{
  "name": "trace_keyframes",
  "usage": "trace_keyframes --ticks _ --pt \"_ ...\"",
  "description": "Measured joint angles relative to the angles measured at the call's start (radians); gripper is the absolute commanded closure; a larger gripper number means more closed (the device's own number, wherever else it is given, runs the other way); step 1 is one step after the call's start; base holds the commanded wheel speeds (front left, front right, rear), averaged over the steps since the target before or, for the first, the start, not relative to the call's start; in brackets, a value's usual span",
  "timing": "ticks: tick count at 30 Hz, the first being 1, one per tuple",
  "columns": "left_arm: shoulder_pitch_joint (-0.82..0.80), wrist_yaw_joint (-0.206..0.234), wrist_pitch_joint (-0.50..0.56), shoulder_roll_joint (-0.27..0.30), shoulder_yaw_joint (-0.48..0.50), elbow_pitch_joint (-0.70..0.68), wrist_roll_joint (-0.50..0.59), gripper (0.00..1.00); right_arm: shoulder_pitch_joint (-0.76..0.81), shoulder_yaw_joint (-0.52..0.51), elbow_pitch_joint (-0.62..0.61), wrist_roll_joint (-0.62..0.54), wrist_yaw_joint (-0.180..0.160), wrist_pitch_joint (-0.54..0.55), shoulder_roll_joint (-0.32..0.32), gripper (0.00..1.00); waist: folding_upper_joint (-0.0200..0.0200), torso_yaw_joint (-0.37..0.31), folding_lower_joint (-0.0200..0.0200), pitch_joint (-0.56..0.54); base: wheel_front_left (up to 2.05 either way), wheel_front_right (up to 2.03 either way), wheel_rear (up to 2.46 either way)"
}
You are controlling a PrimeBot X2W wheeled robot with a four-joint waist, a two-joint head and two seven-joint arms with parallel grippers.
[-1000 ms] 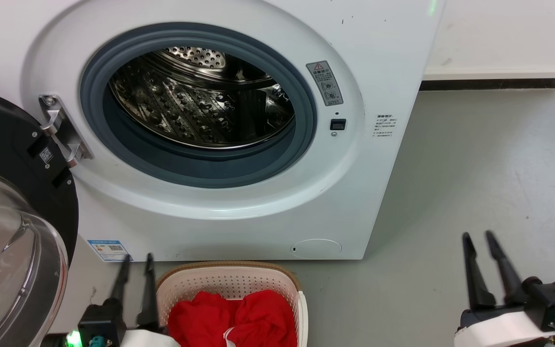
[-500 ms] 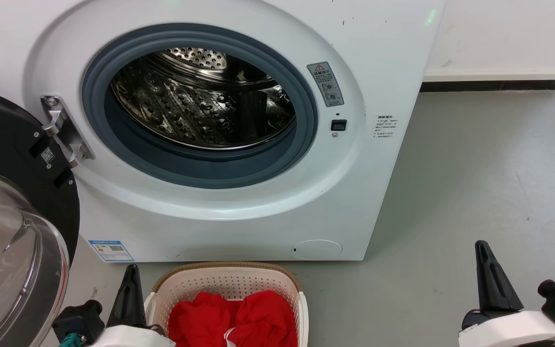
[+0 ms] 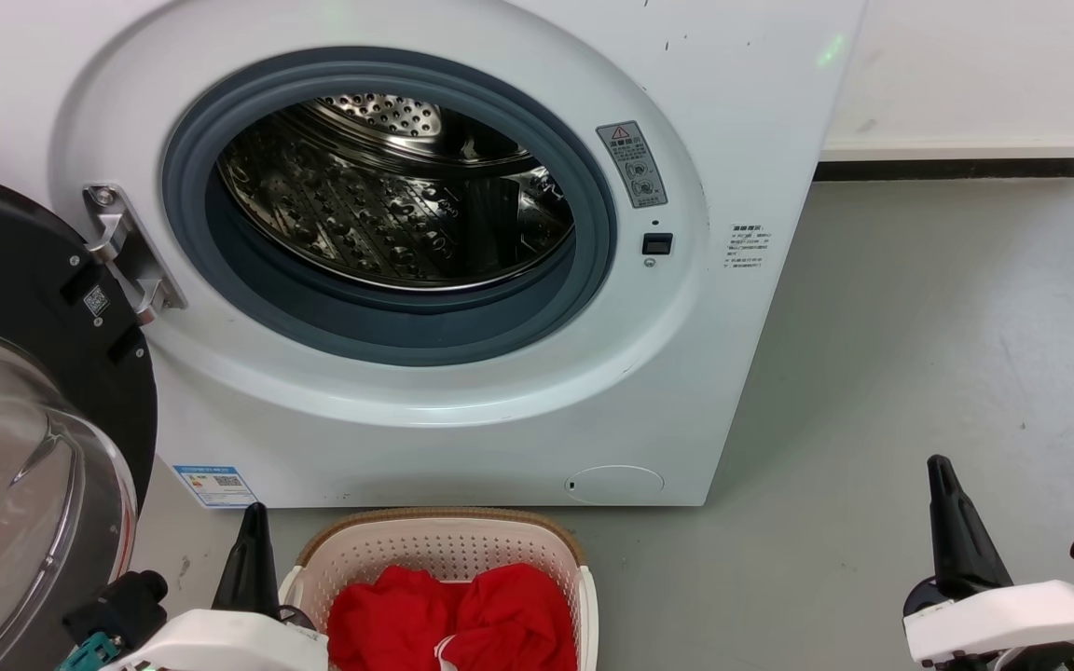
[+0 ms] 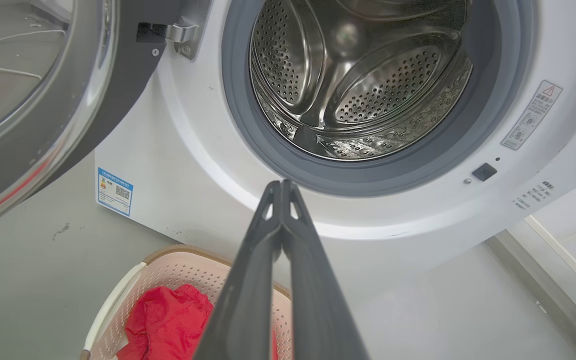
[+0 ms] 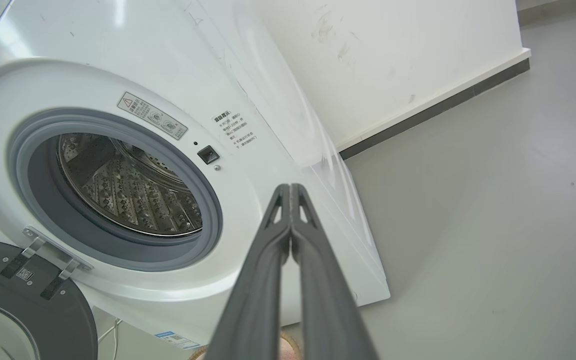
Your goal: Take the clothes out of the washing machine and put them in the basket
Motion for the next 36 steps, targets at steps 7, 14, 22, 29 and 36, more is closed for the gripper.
trace_keyframes --ticks 7,14,22,29,36 --pt "-0.019 -0.013 0.031 0.000 0.011 0.011 -0.141 1.00 -0.012 -0.001 0.016 0.144 0.000 0.031 -0.003 1.00 0.0000 0.002 0.0000 -0.002 0.00 0.00 0.00" --pt "-0.028 -0.021 0.057 0.000 0.016 0.021 -0.239 1.00 -0.022 -0.003 0.025 0.244 0.000 0.052 -0.005 1.00 0.0001 0.003 0.0000 -0.004 0.00 0.00 0.00" --pt "-0.042 -0.030 0.080 0.000 0.022 0.030 -0.346 1.00 -0.040 -0.006 0.034 0.351 0.000 0.076 -0.007 1.00 0.0000 0.004 0.0000 -0.006 0.00 0.00 0.00" --pt "-0.058 -0.036 0.100 0.000 0.026 0.036 -0.430 1.00 -0.045 -0.010 0.043 0.435 0.000 0.096 -0.008 1.00 0.0000 0.006 0.0000 -0.008 0.00 0.00 0.00" --pt "-0.064 -0.043 0.120 0.000 0.031 0.042 -0.513 1.00 -0.060 -0.013 0.051 0.517 0.000 0.115 -0.009 1.00 0.0000 0.007 0.0000 -0.009 0.00 0.00 0.00"
